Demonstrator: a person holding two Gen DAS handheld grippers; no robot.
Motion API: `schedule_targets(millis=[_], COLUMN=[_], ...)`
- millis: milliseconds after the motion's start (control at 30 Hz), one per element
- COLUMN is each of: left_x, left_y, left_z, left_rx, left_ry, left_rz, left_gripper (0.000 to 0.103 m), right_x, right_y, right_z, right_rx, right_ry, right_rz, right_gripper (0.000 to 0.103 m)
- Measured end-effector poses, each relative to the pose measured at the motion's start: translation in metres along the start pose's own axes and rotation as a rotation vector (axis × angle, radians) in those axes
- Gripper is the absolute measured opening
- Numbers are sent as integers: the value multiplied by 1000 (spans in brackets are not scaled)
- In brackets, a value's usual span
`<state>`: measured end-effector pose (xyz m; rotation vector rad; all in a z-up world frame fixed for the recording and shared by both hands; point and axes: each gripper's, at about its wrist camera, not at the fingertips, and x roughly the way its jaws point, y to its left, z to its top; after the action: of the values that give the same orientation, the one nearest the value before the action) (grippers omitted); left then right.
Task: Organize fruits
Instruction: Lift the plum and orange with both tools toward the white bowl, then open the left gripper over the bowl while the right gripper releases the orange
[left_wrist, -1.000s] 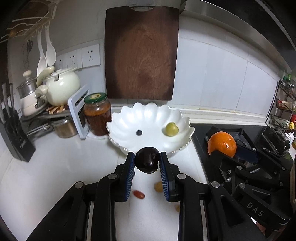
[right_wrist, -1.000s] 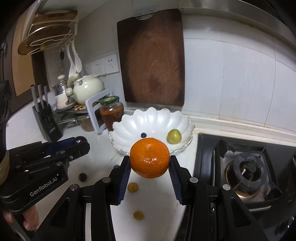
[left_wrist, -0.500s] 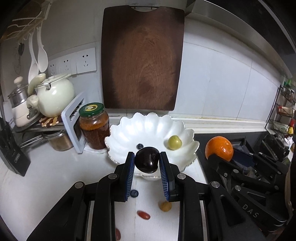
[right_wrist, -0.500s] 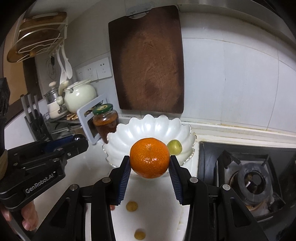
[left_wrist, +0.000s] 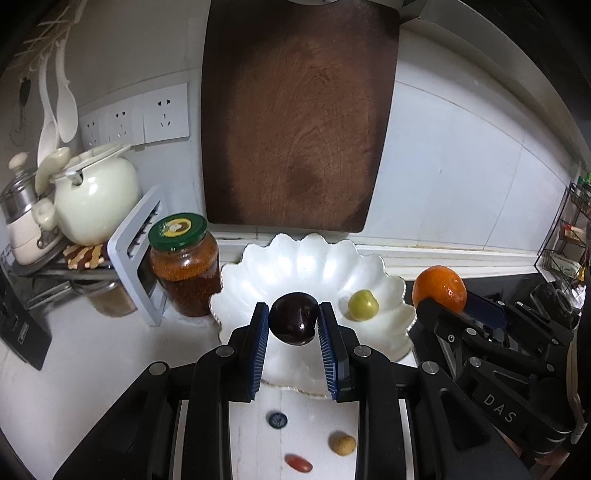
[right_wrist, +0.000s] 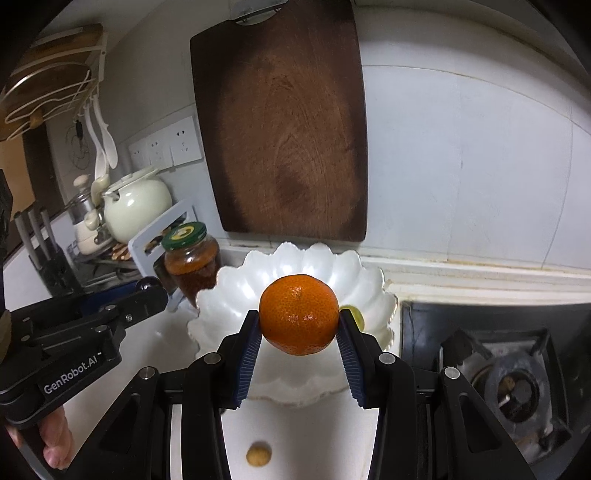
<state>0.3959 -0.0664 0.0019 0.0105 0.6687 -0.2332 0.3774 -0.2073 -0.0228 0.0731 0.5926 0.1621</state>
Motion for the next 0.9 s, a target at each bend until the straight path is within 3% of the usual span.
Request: schedule_targets(millis=[433,900], left_x=[53,136], left_y=[19,16], left_z=[36,56], left_rx=[34,48], left_ry=[55,218], left_rz=[-9,-21], left_gripper=[27,27], right_x=[56,122], right_y=[-9,-28], right_z=[35,53], right_rx=[14,9], right_ry=[91,235], right_rz=[-12,-50], right_gripper=[43,43])
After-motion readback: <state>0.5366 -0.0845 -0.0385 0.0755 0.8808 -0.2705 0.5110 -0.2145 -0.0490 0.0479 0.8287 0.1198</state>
